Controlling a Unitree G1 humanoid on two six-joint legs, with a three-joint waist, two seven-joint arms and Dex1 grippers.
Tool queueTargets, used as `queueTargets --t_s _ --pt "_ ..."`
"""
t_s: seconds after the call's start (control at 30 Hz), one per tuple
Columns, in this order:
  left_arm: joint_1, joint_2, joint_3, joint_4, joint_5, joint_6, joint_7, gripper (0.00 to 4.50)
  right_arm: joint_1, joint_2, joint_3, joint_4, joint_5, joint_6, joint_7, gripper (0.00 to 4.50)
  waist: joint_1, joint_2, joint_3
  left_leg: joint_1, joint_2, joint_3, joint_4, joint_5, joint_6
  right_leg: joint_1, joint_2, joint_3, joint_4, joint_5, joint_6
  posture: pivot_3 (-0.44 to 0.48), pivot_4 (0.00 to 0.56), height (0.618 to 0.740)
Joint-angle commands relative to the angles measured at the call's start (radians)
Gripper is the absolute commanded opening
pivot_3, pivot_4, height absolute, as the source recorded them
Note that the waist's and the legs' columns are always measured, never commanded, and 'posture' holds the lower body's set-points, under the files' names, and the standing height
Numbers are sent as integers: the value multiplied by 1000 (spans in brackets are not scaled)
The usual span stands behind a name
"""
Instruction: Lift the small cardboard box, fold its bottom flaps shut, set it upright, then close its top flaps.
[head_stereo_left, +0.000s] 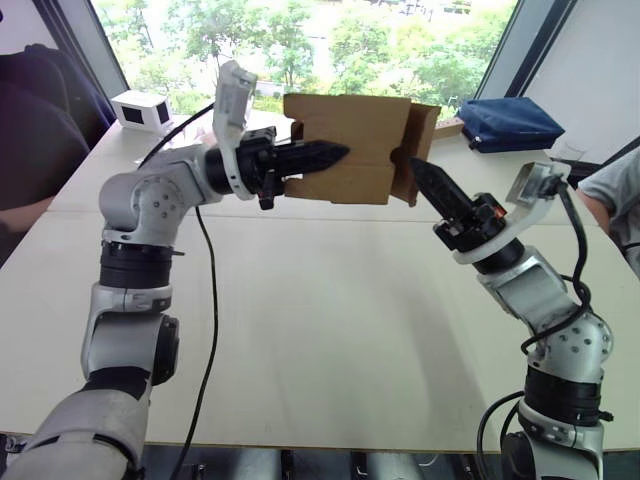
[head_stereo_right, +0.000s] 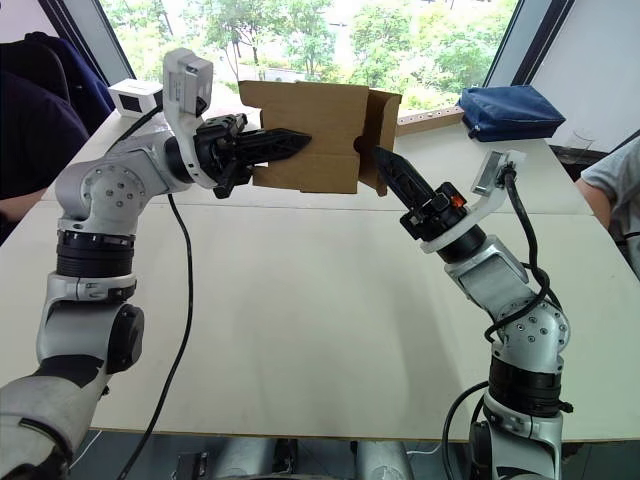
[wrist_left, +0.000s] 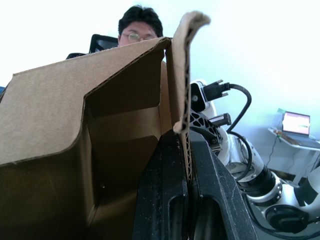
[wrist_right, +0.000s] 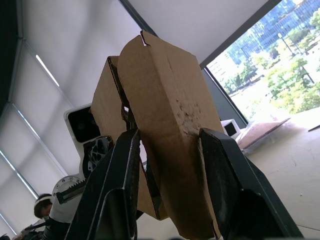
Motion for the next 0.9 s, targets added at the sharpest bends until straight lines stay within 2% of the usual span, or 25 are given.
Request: queueTargets --t_s 0.03,0.53,0.9 --pt "-25 6 31 -20 -25 2 -3 0 2 6 -9 -40 25 -25 0 1909 0 0 0 0 0 0 0 0 0 0 0 0 0 0 0 0 150 740" --pt "-25 4 33 -11 -24 -2 -6 0 -3 32 -20 -47 144 -63 -12 1909 0 0 0 0 0 0 0 0 0 0 0 0 0 0 0 0 150 740" --pt "-24 5 35 -15 -37 0 -5 0 -10 40 14 -18 59 -82 -41 1909 0 0 0 0 0 0 0 0 0 0 0 0 0 0 0 0 150 740"
